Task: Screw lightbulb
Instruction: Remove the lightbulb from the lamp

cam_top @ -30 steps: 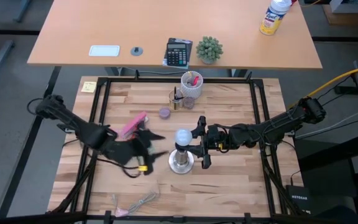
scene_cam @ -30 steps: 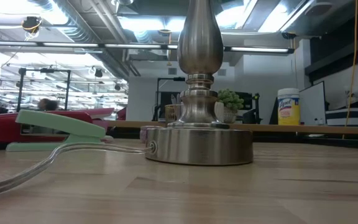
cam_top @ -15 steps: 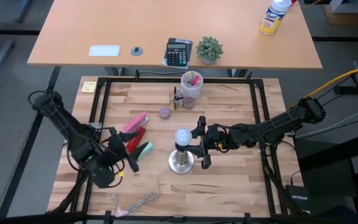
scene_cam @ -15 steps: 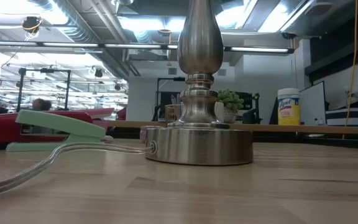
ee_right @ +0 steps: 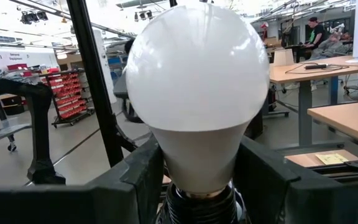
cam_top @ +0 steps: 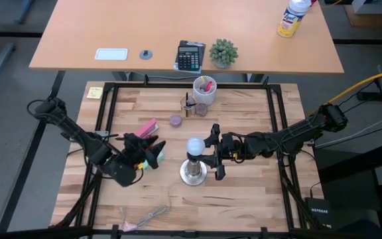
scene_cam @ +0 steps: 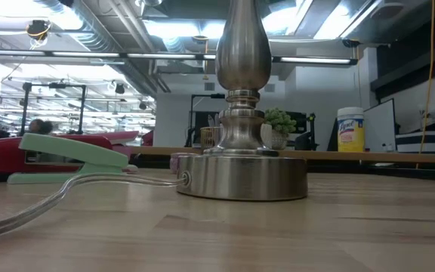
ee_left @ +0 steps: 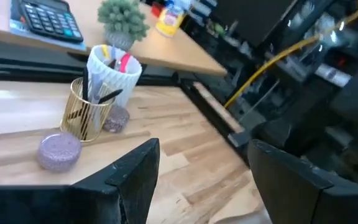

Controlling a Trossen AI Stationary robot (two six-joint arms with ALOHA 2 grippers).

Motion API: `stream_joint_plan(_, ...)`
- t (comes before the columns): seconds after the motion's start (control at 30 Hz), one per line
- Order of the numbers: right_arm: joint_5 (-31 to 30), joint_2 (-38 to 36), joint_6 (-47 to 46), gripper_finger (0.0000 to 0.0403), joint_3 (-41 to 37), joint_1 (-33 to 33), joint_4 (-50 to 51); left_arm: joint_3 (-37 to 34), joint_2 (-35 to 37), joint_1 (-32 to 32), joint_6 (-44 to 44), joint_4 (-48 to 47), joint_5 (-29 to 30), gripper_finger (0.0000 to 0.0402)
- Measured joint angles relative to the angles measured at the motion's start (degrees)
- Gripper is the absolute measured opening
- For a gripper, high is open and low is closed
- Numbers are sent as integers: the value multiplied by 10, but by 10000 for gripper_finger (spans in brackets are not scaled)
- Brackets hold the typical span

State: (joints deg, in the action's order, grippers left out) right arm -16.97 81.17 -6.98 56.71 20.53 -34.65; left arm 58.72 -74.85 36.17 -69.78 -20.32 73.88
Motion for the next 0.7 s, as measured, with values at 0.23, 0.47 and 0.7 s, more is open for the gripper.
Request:
stream_joint_plan(0.23, 0, 0, 0, 179, 0, 0, 0, 0, -11, -13, 181, 88, -66, 237)
stream_joint_plan(0.47, 0, 0, 0, 179, 0, 0, 0, 0, -16, -14, 442, 249, -172, 237)
stream_joint_plan(0.7, 0, 0, 0, 179, 0, 0, 0, 0, -39, -23, 612, 371, -244, 237)
